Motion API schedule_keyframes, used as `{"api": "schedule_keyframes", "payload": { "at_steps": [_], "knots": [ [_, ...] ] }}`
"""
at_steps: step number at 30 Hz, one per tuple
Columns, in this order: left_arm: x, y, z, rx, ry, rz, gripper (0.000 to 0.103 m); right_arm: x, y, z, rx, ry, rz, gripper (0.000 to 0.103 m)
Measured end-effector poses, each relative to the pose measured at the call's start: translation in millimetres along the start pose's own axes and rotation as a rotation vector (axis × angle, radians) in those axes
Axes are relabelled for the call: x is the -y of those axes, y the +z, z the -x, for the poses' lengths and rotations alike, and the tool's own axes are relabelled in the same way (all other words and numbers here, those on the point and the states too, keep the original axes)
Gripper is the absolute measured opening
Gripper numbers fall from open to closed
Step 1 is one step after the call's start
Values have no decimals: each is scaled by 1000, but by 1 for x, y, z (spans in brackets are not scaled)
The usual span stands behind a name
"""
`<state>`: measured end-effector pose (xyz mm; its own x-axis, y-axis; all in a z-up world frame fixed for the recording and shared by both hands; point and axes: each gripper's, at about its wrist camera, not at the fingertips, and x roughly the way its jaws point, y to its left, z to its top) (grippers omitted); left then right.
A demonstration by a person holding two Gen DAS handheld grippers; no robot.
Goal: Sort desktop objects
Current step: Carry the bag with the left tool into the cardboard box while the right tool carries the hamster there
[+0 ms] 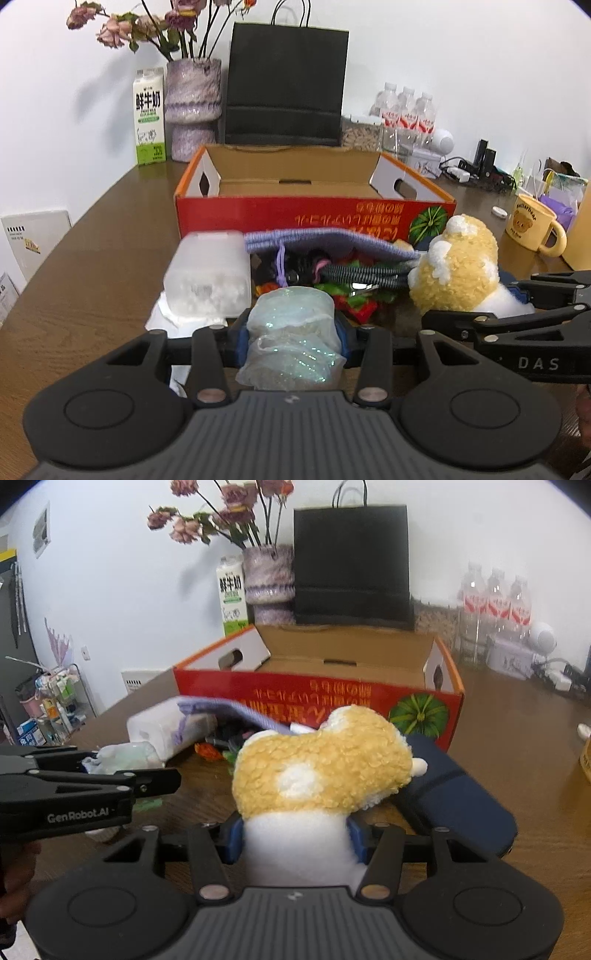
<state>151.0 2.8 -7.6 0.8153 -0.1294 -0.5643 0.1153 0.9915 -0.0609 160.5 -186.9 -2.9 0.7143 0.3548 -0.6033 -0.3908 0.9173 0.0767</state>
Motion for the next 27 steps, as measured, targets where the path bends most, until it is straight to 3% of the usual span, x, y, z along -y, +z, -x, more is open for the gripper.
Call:
{"api": "schedule_keyframes", "payload": {
  "at_steps": [7,17,23,27],
  "knots": [
    [-2,28,13,68,-8,-20,43,1,26,19,82,-6,43,52],
    [-5,117,-1,198,19,-48,43,30,98,10,211,-55,70,52],
    [-11,175,-52,146,37,-23,43,54,158,-35,176,-68,32,52],
    [-15,197,-104,74,111,-17,42,70,188,-83,97,-71,-5,52]
  ]
}}
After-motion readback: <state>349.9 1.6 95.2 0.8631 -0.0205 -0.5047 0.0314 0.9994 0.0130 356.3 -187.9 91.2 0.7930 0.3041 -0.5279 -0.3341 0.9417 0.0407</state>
